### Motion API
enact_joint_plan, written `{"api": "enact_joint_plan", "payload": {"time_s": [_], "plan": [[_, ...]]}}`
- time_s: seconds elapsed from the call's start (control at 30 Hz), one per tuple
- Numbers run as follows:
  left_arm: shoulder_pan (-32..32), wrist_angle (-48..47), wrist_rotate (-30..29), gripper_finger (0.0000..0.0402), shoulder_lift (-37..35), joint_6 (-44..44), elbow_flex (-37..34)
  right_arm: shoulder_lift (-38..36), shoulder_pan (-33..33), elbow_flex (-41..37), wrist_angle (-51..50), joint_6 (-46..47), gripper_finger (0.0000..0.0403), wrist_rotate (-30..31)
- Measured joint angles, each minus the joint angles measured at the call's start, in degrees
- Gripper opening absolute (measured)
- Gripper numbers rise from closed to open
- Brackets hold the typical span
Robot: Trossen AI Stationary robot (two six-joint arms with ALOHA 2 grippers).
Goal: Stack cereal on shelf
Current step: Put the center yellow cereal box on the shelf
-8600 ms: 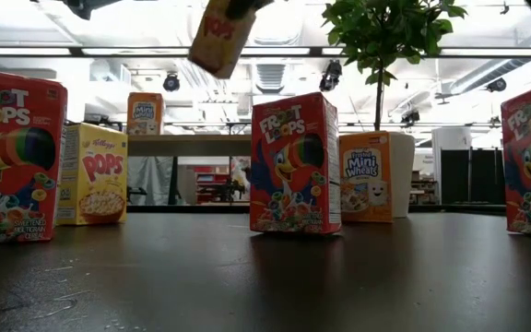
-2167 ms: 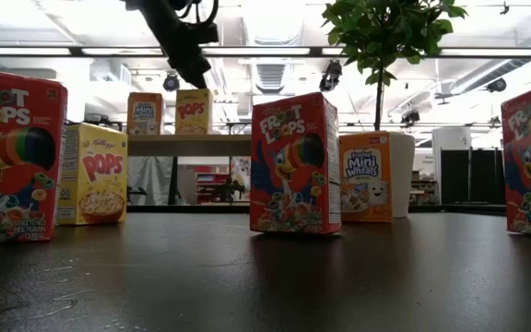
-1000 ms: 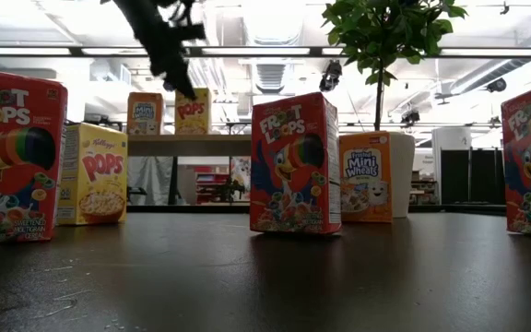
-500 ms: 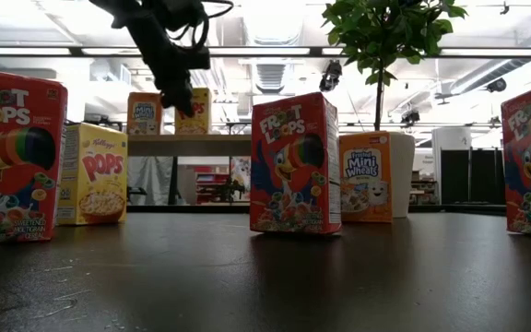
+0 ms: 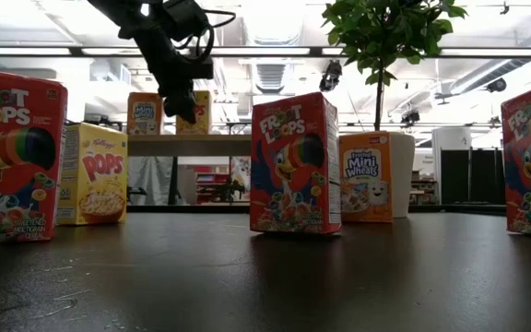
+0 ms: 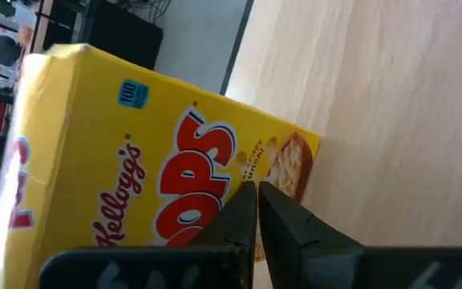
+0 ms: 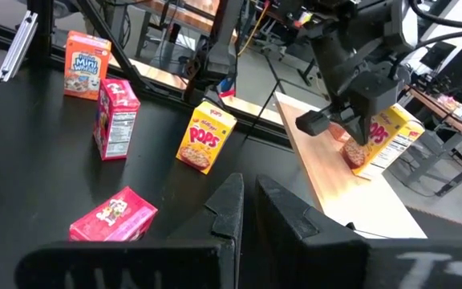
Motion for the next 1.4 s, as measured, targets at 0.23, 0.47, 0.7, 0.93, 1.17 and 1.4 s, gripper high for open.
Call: {"api": "enact_joint_plan", "payload": {"time_s": [0.23, 0.47, 0.7, 0.93, 1.17, 1.4], "plan": [[0.2, 1.6, 0.0, 0.0000, 0.4, 1.3, 0.1, 0.0, 0.0, 0.0, 0.0, 0.0, 0.0027, 0.0], [1.1, 1.8, 0.0, 0.0000, 0.4, 2.0, 0.1, 0.0, 0.0, 0.0, 0.0, 0.0, 0.0027, 0.0], [1.3, 2.1, 0.0, 0.0000, 0.4, 2.5, 0.1, 0.0, 0.0, -0.2, -0.1, 0.0, 0.0027, 0.0], [1.3, 3.3, 0.1, 0.0000, 0.4, 2.8, 0.1, 0.0, 0.0, -0.2, 0.0, 0.0, 0.0027, 0.0], [1.7, 3.4, 0.1, 0.0000, 0.4, 2.8, 0.1, 0.0, 0.0, -0.2, -0.1, 0.0, 0.0027, 0.0], [2.0, 3.4, 0.1, 0.0000, 0.4, 2.6, 0.1, 0.0, 0.0, -0.2, -0.2, 0.3, 0.0027, 0.0]]}}
